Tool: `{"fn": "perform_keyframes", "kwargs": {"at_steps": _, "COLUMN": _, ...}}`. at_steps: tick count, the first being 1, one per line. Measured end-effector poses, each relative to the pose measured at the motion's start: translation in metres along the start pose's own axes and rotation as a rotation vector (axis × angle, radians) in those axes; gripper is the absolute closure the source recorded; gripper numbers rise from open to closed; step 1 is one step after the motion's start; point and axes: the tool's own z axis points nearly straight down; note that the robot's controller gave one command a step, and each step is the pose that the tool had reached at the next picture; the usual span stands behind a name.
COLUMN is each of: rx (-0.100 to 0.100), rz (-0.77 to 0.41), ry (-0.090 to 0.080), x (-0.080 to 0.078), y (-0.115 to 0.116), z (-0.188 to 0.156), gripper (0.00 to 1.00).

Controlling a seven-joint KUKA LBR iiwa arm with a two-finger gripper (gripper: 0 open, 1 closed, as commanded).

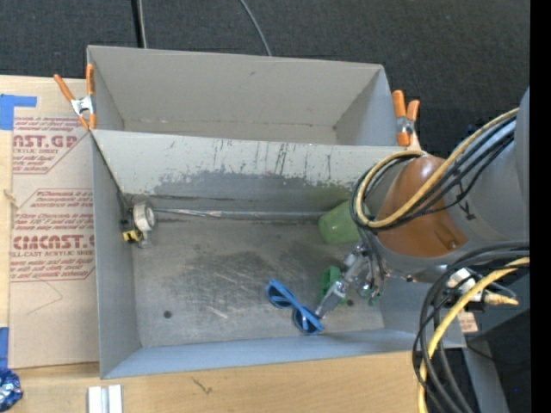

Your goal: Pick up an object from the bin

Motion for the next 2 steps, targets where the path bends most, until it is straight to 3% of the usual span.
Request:
{"fn": "perform_keyframes", "kwargs": {"at_steps": 1, "rx": -0.002, "rz": 0.0, "ry": -0.003, "x": -0.001, "y": 0.001, "z": -0.001, "gripper": 1.0}}
{"fn": "perform_keyframes", "kwargs": {"at_steps": 2, "rx": -0.002, "rz": 0.048, "ry": 0.006, "x": 0.007, "y": 0.033, "z": -0.18, "gripper": 1.0}}
